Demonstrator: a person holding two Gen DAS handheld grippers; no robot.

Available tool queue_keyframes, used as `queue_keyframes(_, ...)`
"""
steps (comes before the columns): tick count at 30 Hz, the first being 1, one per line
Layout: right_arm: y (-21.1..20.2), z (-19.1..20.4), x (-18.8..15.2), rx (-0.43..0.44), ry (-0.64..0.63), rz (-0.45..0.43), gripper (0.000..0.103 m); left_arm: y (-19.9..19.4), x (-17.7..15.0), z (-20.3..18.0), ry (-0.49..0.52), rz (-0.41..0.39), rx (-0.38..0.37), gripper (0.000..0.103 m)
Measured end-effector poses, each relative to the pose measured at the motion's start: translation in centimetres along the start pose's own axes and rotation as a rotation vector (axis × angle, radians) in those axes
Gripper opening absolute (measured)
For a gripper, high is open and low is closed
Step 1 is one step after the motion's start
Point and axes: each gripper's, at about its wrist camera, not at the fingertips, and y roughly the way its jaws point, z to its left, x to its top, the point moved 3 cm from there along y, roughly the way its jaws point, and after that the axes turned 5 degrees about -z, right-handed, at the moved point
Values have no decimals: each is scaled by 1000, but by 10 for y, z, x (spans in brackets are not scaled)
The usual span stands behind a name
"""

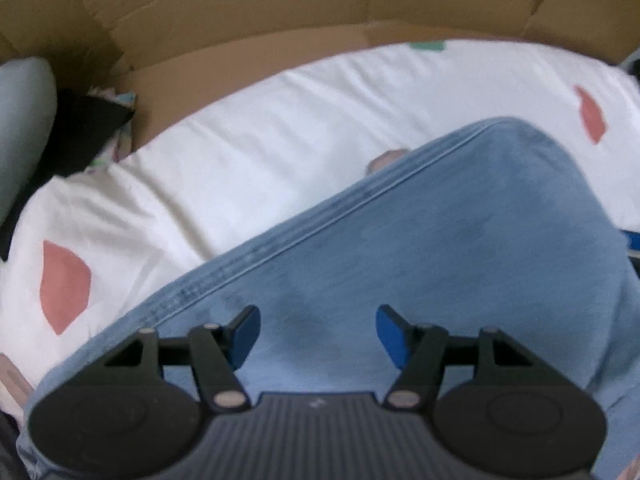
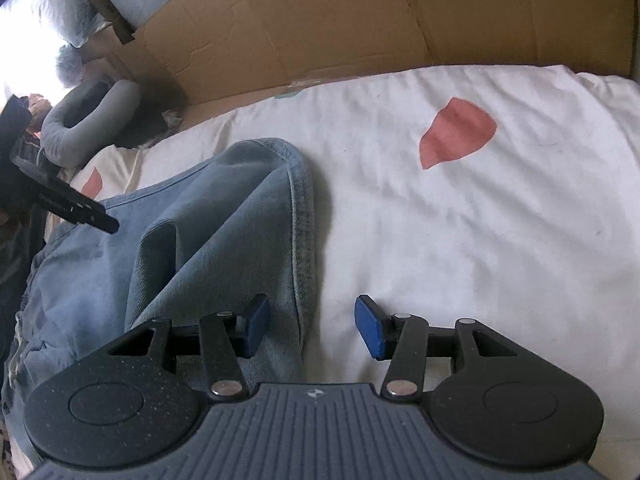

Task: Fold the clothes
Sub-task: 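Grasp the jeans hem edge with the right gripper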

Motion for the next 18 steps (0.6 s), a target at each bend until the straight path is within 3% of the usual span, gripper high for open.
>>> queue_keyframes(3,4,8,-1,4,-18,-8,55,8,-4,16,-47,3,-6,67)
queue_keyframes(12,17,24,-4,22,-57,-11,55,26,-5,22,-34,22,16,70)
queue_keyframes(16,25,39,-3,-57,-123,33,56,33,-4,18,-7,9,23,74)
queue_keyframes(18,26,46,-3,-89,-145,51,49,34,-3,18,0,0,27,77)
